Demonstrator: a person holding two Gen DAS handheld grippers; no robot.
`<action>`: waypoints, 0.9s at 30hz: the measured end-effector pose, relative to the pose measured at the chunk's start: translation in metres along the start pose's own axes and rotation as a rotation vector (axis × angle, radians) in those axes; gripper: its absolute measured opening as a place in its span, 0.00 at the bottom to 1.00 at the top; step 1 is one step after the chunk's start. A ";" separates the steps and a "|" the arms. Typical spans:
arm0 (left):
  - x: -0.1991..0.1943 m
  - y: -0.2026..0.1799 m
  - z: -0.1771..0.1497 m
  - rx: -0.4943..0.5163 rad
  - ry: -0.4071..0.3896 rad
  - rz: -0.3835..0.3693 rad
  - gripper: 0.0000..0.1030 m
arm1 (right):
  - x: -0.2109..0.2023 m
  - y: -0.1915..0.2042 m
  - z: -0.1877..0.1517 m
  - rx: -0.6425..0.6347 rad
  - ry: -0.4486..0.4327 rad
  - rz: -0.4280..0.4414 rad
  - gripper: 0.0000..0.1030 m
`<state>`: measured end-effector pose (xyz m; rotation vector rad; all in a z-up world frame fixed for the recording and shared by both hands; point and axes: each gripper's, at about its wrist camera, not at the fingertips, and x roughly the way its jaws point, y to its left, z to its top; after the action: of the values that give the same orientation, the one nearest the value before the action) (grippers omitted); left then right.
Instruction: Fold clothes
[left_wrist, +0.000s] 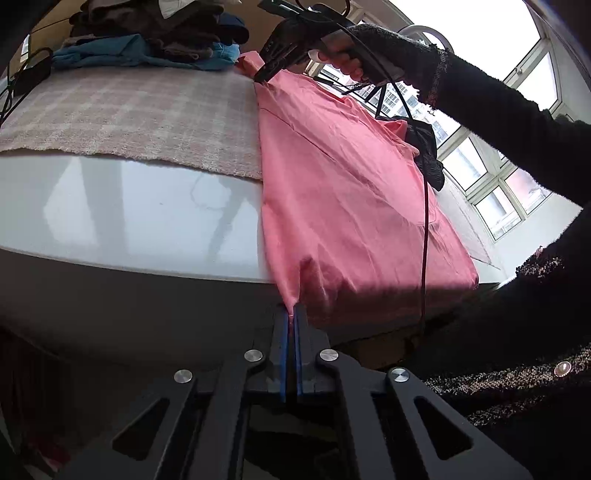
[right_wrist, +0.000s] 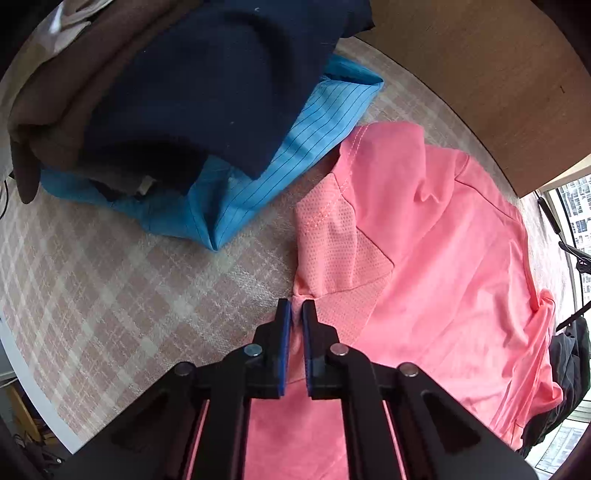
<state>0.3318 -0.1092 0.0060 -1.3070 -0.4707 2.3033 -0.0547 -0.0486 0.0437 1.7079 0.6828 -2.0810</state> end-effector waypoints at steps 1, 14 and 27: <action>-0.003 -0.003 0.000 -0.001 -0.001 -0.001 0.01 | -0.004 -0.001 -0.001 0.005 -0.010 0.006 0.04; -0.037 0.007 -0.004 -0.113 0.011 0.100 0.02 | -0.038 0.000 -0.013 0.019 -0.034 0.231 0.07; -0.082 0.002 0.115 -0.045 -0.153 0.134 0.17 | -0.232 -0.168 -0.099 0.227 -0.403 0.299 0.29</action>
<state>0.2690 -0.1636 0.1202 -1.2219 -0.5013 2.5301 -0.0218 0.1397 0.2788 1.3288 0.0670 -2.2432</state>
